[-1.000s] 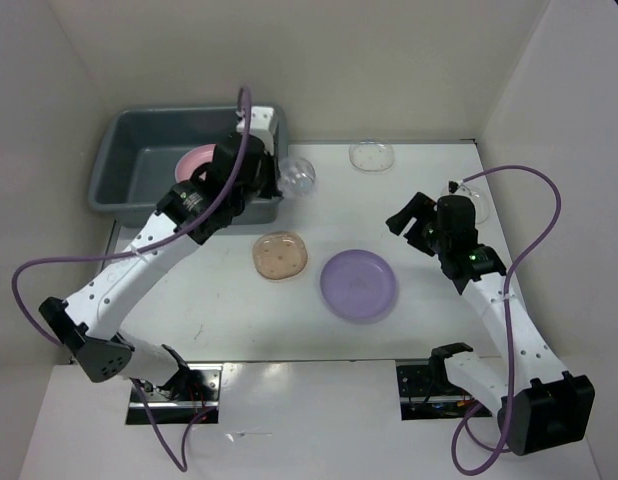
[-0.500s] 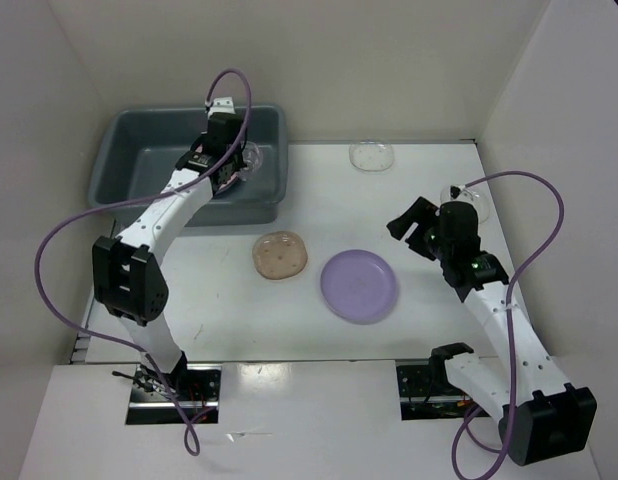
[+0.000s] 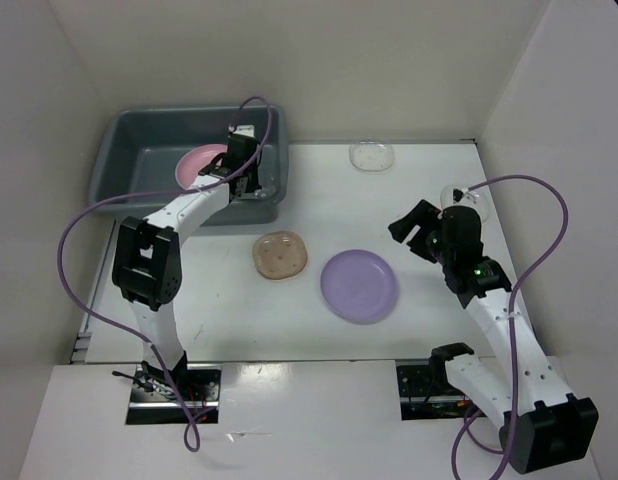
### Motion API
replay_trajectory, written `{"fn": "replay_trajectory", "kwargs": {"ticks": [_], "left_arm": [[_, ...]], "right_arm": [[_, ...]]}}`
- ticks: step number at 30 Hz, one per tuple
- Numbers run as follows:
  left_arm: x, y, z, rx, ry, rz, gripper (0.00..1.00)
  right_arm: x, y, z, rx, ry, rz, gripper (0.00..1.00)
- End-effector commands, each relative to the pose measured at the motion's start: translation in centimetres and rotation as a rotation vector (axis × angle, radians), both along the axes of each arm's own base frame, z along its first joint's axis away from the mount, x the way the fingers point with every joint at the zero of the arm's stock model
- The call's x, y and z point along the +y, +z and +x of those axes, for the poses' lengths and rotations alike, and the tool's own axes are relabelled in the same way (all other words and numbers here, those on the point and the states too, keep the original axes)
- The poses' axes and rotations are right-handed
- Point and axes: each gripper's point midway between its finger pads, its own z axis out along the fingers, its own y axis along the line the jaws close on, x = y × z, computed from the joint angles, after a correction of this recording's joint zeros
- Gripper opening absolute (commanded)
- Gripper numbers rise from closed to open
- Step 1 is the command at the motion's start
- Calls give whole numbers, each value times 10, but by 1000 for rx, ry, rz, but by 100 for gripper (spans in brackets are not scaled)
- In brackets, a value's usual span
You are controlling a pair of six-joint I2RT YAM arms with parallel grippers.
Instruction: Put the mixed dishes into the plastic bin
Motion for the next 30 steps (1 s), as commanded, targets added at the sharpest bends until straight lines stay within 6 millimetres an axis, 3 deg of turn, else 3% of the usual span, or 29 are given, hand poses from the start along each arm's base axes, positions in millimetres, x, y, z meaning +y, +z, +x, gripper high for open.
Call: {"fn": "replay_trajectory", "kwargs": {"ticks": [1, 7, 8, 9, 14, 15, 16, 17, 18, 20, 23, 25, 26, 27, 29, 30], "left_arm": [[-7, -4, 5, -33, -8, -35, 0], [-6, -33, -4, 24, -8, -29, 6], [-7, -32, -2, 16, -8, -32, 10], [-7, -32, -2, 16, -8, -32, 25], [-2, -23, -3, -12, -9, -11, 45], [0, -10, -1, -41, 3, -11, 50], [3, -2, -1, -56, 2, 7, 64], [7, 6, -1, -74, 4, 26, 71], [9, 34, 1, -136, 9, 21, 83], [17, 65, 0, -207, 40, 32, 98], [23, 132, -6, -352, 60, -1, 100], [25, 174, -19, -433, 50, -40, 100], [21, 185, -24, -453, 22, -63, 100], [19, 212, -34, -505, 9, -106, 100], [9, 226, -47, -516, -44, -170, 100], [-6, 237, -62, -521, -133, -237, 100]], "right_arm": [[0, -1, -7, -8, -1, 1, 80], [-2, 2, -9, -16, -9, -2, 80], [-2, 2, -9, -17, -9, -2, 80], [-2, 2, -9, -17, -9, -2, 80], [-2, 2, -9, -17, -9, -2, 80], [-2, 2, -9, -17, -9, -2, 80], [-2, 2, -9, -17, -9, -2, 80], [-2, 2, -9, -17, -9, -2, 80], [-2, 2, -9, -17, -9, -2, 80], [-2, 0, -9, -8, -9, -4, 80], [-2, -4, -8, 4, -9, -6, 80], [0, -7, -7, 16, 4, -11, 80], [0, -5, -6, 7, 4, -10, 80], [0, -8, -5, 16, 4, -11, 80], [1, -6, -2, 8, 9, -18, 80], [1, -6, -2, 8, 9, -18, 80]]}}
